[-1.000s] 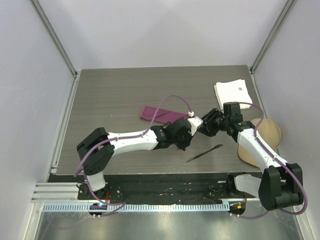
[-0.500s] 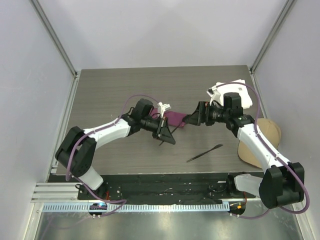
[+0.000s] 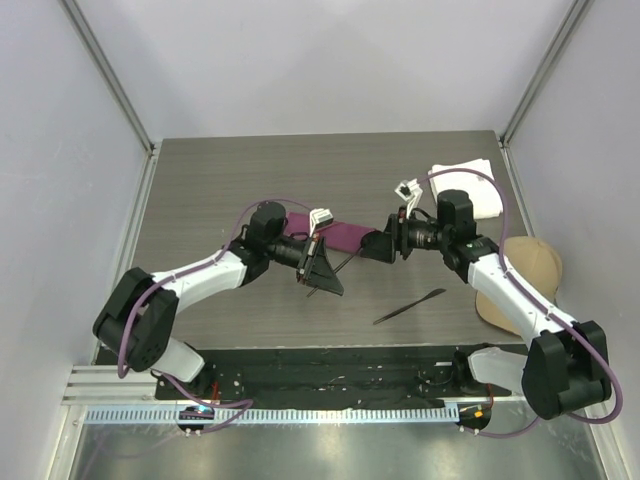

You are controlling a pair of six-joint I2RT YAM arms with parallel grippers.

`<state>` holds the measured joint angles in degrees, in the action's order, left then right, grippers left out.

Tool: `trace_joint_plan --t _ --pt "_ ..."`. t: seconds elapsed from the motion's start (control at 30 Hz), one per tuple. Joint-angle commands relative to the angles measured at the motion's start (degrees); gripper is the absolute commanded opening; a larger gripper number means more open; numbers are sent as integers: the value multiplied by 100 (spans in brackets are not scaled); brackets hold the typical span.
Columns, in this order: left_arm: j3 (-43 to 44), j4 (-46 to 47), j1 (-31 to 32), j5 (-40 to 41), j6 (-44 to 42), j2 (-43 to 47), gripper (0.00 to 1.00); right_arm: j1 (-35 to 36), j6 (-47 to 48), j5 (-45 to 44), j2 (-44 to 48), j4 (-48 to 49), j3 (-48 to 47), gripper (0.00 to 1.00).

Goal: Fold the napkin into a case and place the utensils inside
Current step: Pass from the left arm to the right

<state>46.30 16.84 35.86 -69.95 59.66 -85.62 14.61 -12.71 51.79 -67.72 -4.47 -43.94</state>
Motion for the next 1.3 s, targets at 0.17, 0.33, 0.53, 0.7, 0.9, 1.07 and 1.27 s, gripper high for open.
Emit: trace_joint_plan --t 0.17,0.33,0.53,0.7,0.9,1.07,1.27 --pt "-174 812 -26 -387 406 275 0 121 225 -63 286 149 -105 57" --pt "-253 803 -26 -326 380 151 0 121 559 -310 497 -396 -404 58" --pt "-271 821 -26 -317 415 116 0 112 498 -100 383 -310 -413 53" --pt "-385 856 -17 -326 433 151 0 121 454 42 198 -265 -484 32" --pt "-491 865 -17 -326 424 142 0 103 480 -143 286 -291 -528 39" --pt "-429 874 -26 -352 476 134 0 94 401 76 207 -291 -519 1" --pt "-53 -1057 -622 890 -703 475 53 95 -47 -247 268 -483 -343 1"
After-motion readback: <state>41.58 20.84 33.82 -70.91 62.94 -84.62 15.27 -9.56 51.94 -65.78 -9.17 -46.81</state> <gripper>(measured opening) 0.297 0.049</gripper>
